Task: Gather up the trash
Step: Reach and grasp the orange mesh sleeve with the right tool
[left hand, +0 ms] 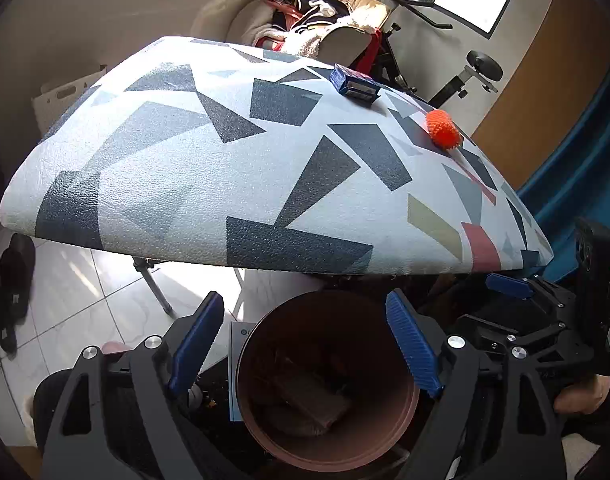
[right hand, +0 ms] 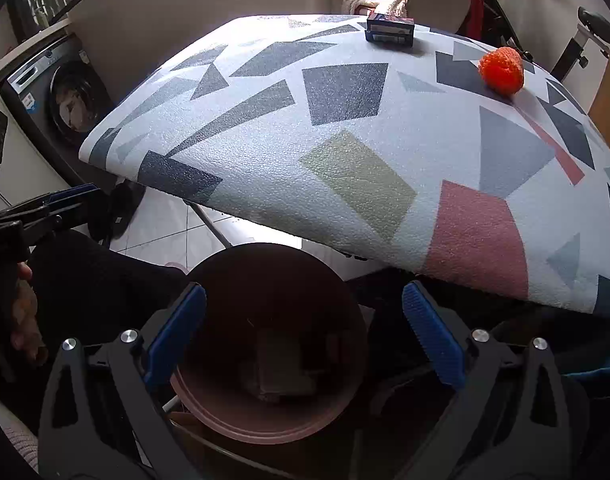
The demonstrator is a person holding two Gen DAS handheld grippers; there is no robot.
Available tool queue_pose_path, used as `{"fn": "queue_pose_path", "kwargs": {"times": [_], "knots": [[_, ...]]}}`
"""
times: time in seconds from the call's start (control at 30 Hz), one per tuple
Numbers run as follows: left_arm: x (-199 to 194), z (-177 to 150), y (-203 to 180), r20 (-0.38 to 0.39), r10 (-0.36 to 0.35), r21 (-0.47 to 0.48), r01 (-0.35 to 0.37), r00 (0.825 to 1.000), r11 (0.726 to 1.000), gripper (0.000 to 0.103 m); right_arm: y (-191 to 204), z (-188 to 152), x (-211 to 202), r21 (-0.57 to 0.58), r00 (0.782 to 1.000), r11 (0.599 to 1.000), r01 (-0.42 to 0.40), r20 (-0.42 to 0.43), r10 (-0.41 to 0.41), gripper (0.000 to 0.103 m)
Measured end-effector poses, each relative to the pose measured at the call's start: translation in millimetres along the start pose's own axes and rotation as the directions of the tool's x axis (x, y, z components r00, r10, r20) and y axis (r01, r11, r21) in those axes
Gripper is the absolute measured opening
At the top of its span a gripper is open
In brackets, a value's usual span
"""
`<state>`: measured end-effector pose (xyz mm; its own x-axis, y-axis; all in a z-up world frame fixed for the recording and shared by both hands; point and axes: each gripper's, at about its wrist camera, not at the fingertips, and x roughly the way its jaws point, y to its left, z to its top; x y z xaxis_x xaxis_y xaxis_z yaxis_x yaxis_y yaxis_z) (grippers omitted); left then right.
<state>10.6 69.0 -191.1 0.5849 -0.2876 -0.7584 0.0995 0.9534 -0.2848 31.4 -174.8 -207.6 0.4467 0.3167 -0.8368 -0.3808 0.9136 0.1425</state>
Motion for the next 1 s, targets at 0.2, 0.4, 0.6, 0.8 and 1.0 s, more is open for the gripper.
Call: {"fn": "queue_pose_path", "kwargs": {"times": [0.2,0.4,0.6,0.8,1.0], "knots": [[2.7,0.0,1.6,-0.007,0.006,-0.009,-0.006,1.0,1.0,0.084,-1.4,0.6,0.9,0.007,1.0,1.0,0.006,0.002,-0.006,0.097],[3.0,3.6,-0.5,-0.017,0.035,-0.006,-0.035,0.999,0.999,0.093,-3.2,3.0,-2.3,0.003,0.999,1.0,0.021,0.028,-0.021,0.097],[-2.1,20.3,-7.0,0.031,0.06,0.025,-0.061,0.998,0.998,0.097,-11.6,14.8,-9.6,0.012,0.996,0.999,0.045,0.074,-0.046,0.097],[-12.2,56.6,-8.9,0.166,0.049,0.039,-0.056,0.985,0.998,0.097,-35.9,35.7,-14.7,0.075,0.993,0.997,0.0,0.117,-0.009,0.097],[-11.2,103.4,-9.5,0.269,0.097,0.035,-0.11,0.958,0.993,0.097,-65.4,73.5,-23.4,0.082,0.976,0.997,0.003,0.217,-0.021,0.097]]}}
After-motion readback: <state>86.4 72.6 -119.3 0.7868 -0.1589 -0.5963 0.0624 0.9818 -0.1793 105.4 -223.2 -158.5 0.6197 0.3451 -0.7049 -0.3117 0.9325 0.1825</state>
